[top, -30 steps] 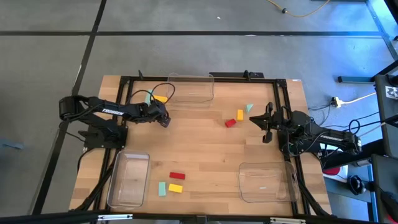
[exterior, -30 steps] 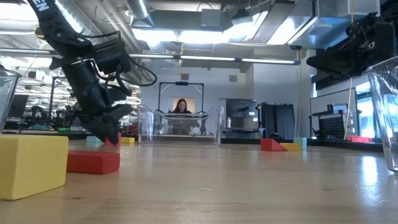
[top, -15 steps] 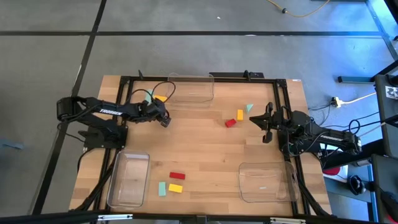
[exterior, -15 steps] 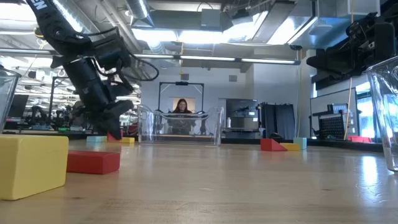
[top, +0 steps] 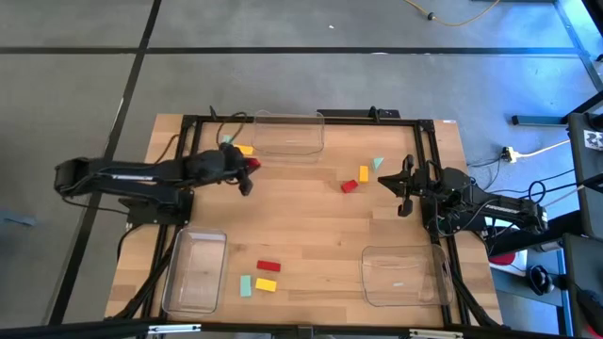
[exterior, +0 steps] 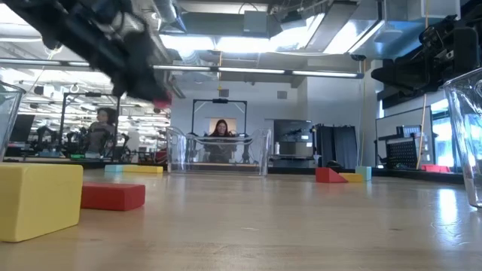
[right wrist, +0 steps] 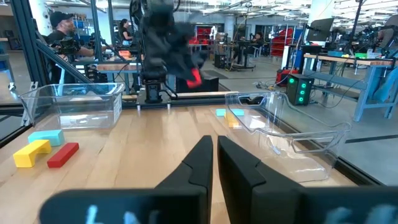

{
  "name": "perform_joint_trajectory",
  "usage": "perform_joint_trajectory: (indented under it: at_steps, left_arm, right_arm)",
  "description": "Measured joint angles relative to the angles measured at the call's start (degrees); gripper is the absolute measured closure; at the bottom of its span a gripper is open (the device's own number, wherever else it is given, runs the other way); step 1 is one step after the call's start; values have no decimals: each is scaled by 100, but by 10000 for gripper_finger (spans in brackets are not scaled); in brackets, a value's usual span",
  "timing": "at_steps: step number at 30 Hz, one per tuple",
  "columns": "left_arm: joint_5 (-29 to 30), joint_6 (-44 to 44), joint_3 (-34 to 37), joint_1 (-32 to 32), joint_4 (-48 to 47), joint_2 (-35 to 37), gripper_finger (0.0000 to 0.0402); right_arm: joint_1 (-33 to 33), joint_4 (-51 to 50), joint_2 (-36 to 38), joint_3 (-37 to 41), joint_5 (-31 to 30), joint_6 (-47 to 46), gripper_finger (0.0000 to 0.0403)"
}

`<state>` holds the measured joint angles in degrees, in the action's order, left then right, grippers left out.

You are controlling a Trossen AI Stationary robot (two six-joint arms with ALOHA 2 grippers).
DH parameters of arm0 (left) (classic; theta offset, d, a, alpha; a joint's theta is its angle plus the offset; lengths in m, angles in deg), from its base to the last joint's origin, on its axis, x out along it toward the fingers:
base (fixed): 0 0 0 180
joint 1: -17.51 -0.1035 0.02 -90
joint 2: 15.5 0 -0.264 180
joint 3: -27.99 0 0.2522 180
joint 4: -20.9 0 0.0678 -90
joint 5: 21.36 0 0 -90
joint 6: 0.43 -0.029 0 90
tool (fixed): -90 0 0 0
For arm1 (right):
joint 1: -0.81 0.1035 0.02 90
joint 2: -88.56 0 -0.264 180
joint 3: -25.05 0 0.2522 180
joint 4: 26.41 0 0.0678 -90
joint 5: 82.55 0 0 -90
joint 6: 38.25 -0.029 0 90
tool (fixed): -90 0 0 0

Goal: Sort & place blocks by color
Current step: Put the top left red block into the top transparent bin

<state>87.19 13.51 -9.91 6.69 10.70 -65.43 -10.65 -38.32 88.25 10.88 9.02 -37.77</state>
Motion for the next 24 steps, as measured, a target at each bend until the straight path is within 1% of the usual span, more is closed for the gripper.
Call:
perform_joint_trajectory:
  at_steps: [3,5,7,9,13,16,18,24]
  left_arm:
    - [-307,-470,-1,319,648,325,322]
    - [-493,-757,10,542,1017,431,322]
    - [-670,-1023,126,770,1618,470,322]
    - [-796,-1207,377,973,2274,467,322]
    - [-933,-1412,1110,1248,3862,463,322]
    - [-882,-1414,1509,1284,4622,467,322]
    - [-862,-1417,1611,1277,4823,507,322]
    - [-877,-1449,1622,1221,4805,570,322]
  right_arm:
    - [2,-1,-1,0,-1,-1,375]
    - [2,-1,-1,0,-1,-1,375]
    - [2,-1,0,0,0,-1,375]
    - [2,0,-1,0,1,-1,375]
    - [2,-1,-1,0,1,1,375]
    - [0,-1,0,0,0,-1,375]
    - [1,-1,-1,0,1,-1,375]
    - [2,-1,1,0,-1,1,375]
